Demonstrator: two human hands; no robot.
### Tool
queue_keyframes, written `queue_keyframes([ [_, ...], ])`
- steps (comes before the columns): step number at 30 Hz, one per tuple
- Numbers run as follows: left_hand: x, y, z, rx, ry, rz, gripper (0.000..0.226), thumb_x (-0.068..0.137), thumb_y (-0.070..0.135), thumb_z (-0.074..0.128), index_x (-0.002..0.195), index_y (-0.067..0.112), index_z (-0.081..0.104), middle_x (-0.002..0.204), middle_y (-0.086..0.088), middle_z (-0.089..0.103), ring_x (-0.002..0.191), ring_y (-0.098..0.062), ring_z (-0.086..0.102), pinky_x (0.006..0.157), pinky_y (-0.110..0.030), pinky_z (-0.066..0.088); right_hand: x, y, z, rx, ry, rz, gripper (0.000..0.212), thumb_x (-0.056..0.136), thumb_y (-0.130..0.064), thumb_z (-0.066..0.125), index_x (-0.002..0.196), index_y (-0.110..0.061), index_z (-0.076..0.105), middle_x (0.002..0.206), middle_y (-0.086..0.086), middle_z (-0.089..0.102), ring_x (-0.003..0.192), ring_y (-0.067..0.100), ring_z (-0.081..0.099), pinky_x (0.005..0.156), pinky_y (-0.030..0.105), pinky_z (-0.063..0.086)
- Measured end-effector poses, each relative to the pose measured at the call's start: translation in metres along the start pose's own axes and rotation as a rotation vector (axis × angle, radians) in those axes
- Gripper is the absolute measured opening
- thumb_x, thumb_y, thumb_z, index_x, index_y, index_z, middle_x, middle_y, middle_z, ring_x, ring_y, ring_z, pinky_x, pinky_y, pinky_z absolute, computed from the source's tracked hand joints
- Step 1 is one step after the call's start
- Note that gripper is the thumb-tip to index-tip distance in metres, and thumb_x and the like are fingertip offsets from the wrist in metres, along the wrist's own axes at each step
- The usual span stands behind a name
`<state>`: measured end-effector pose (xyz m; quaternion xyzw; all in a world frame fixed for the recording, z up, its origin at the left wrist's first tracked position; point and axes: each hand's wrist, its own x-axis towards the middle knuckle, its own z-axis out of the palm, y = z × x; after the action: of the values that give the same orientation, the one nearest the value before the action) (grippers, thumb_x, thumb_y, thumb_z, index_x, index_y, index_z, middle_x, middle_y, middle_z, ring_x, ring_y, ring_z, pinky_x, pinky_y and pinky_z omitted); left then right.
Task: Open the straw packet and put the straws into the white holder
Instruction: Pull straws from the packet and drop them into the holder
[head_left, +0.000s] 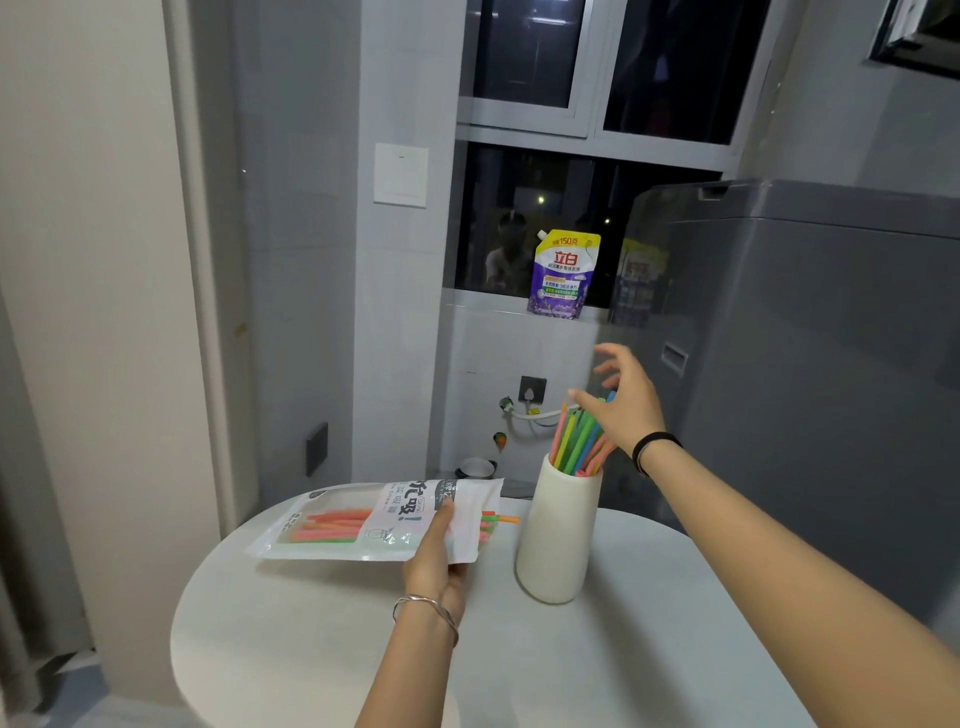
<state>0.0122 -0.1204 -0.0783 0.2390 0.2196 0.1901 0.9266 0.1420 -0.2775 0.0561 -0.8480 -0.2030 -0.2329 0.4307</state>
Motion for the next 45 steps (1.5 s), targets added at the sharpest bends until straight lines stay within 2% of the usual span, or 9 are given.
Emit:
queue_keyframes([
  [3,0.0,0.0,0.0,-0.004,0.007,0.001,0.049,0.091,0.012,0.062,0.138,0.003,0.051,0.138,-0.019,0.056,0.106,-0.027,0.058,0.053,-0.021,0.059,-0.006,-0.001,0.003,-0.156,-0.069,-0.069,0.057,0.087,-0.027,0.062,0.138,-0.024,0.037,0.135,0.004,0.051,0.123,0.025,0.048,0.103,0.047,0.043],
  [9,-0.005,0.001,0.002,-0.005,-0.004,-0.006,0.048,0.091,0.012,0.061,0.137,0.003,0.052,0.138,-0.017,0.057,0.097,-0.025,0.061,0.053,-0.02,0.058,-0.02,0.005,0.011,-0.504,-0.447,-0.046,0.051,0.1,-0.043,0.016,0.146,-0.025,0.028,0.15,0.005,0.037,0.143,0.019,0.024,0.119,0.041,0.0],
  [20,-0.012,0.011,-0.004,0.023,-0.019,0.02,0.049,0.091,0.012,0.062,0.138,0.003,0.051,0.138,-0.02,0.056,0.108,-0.029,0.057,0.054,-0.021,0.059,-0.026,-0.004,0.008,-0.74,-0.436,-0.203,0.061,0.096,-0.051,0.026,0.149,-0.023,0.016,0.158,0.001,0.02,0.146,0.019,0.013,0.119,0.047,-0.003],
  [26,-0.012,0.016,-0.006,0.04,-0.022,0.024,0.048,0.092,0.014,0.06,0.137,0.0,0.05,0.139,-0.024,0.054,0.108,-0.033,0.056,0.052,-0.02,0.057,-0.078,-0.032,0.013,0.046,0.159,-0.195,0.027,0.092,-0.024,0.053,0.118,-0.015,0.057,0.121,0.0,0.059,0.118,0.021,0.051,0.102,0.026,0.035],
  [29,-0.014,0.019,-0.008,0.06,-0.03,0.055,0.048,0.091,0.015,0.062,0.135,0.0,0.052,0.136,-0.024,0.056,0.102,-0.034,0.058,0.055,-0.024,0.059,-0.123,-0.04,0.044,0.445,0.098,0.041,0.019,0.093,-0.02,0.055,0.111,-0.016,0.058,0.117,-0.004,0.057,0.117,0.016,0.051,0.1,0.023,0.036],
  [33,-0.019,0.012,-0.011,0.189,-0.002,0.167,0.047,0.084,0.015,0.071,0.129,0.006,0.058,0.126,-0.011,0.066,0.108,-0.026,0.064,0.091,-0.039,0.054,-0.161,-0.032,0.083,0.987,-0.032,0.703,0.031,0.097,-0.031,0.043,0.123,-0.017,0.051,0.125,0.002,0.053,0.112,0.019,0.052,0.102,0.032,0.036],
  [36,-0.023,0.008,-0.008,0.4,0.022,0.357,0.046,0.074,0.01,0.08,0.117,0.006,0.064,0.111,-0.008,0.072,0.098,-0.021,0.068,0.085,-0.032,0.055,-0.17,-0.022,0.093,1.441,-0.122,1.03,0.042,0.099,-0.036,0.034,0.126,-0.008,0.049,0.112,0.012,0.057,0.094,0.025,0.056,0.096,0.04,0.039],
  [41,-0.024,0.002,-0.004,0.596,-0.058,0.488,0.046,0.071,0.006,0.081,0.115,0.002,0.065,0.109,-0.01,0.073,0.098,-0.02,0.07,0.081,-0.024,0.058,-0.177,-0.021,0.099,1.502,-0.1,1.055,0.037,0.101,-0.034,0.031,0.112,-0.01,0.057,0.096,0.012,0.064,0.088,0.024,0.06,0.074,0.036,0.048],
  [45,-0.022,0.005,-0.005,0.542,-0.003,0.493,0.044,0.07,0.005,0.081,0.112,0.001,0.067,0.106,-0.012,0.073,0.089,-0.019,0.07,0.064,-0.012,0.056,-0.183,-0.023,0.1,1.013,-0.169,0.868,0.032,0.101,-0.029,0.032,0.097,-0.01,0.058,0.085,0.01,0.064,0.074,0.021,0.061,0.059,0.03,0.05],
])
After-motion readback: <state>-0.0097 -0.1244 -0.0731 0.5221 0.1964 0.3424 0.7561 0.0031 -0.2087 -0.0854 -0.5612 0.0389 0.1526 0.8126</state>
